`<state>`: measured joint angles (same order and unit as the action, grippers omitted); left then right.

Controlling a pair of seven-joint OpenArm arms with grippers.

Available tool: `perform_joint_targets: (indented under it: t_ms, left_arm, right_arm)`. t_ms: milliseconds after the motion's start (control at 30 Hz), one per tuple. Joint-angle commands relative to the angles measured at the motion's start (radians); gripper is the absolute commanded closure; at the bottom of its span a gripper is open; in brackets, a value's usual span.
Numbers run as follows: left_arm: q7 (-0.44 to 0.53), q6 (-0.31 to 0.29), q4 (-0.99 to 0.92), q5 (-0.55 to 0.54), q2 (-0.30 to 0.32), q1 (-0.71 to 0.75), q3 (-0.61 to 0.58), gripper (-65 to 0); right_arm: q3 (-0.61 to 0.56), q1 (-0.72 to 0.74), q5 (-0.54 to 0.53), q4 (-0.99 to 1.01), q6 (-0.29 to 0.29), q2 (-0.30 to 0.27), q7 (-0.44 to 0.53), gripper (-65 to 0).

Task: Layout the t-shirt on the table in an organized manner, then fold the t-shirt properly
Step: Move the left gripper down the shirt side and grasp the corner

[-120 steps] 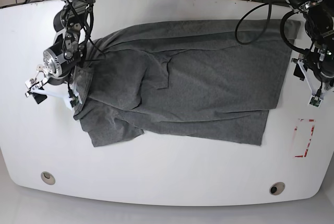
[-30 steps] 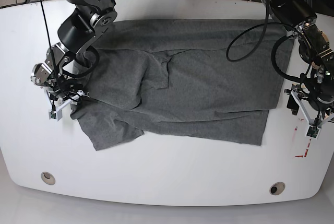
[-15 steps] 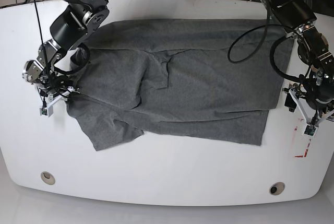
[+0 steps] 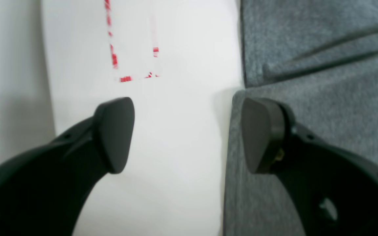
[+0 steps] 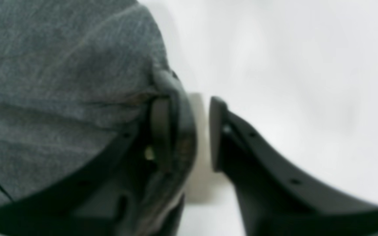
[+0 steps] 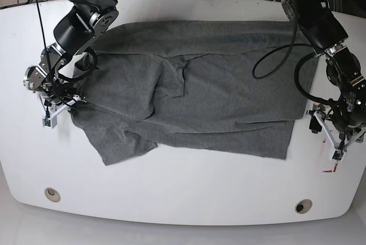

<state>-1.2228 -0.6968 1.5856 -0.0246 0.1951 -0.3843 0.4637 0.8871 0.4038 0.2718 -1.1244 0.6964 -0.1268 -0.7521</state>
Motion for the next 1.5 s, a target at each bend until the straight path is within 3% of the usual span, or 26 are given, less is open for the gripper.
perform_joint_targets:
  t_ms: [0, 233, 533, 933, 1167, 1467]
  left_arm:
    - [0.085, 0.025, -0.047, -0.013, 0.014, -0.054, -0.001, -48.2]
    - [0.242, 0.084, -0.239, -0.013, 0.016, -0.1, -0.01, -48.2]
    - [0.47, 0.165, -0.588, -0.013, 0.053, -0.175, -0.112, -48.3]
    - [0.753, 0.214, -1.055, -0.013, 0.091, -0.318, -0.135, -48.3]
    - [0.832, 0.213, -1.181, -0.015, 0.113, -0.371, -0.224, -48.3]
    - [0.861, 0.213, -1.195, -0.015, 0.083, -0.37, -0.242, -48.5]
  right_arm:
    - [-0.004, 0.028, -0.012, -0.015, 0.002, -0.01, 0.022, 0.0]
    - [-0.007, 0.028, -0.012, -0.015, 0.002, -0.009, 0.022, 0.0]
    - [-0.052, 0.022, -0.016, -0.016, 0.002, -0.007, 0.022, 0.0]
    - [-0.05, 0.022, -0.018, -0.015, 0.002, -0.007, 0.022, 0.0]
    - [-0.049, 0.022, -0.018, -0.015, 0.002, -0.007, 0.022, 0.0]
    - [-0.049, 0.022, -0.018, -0.015, 0.002, -0.007, 0.022, 0.0]
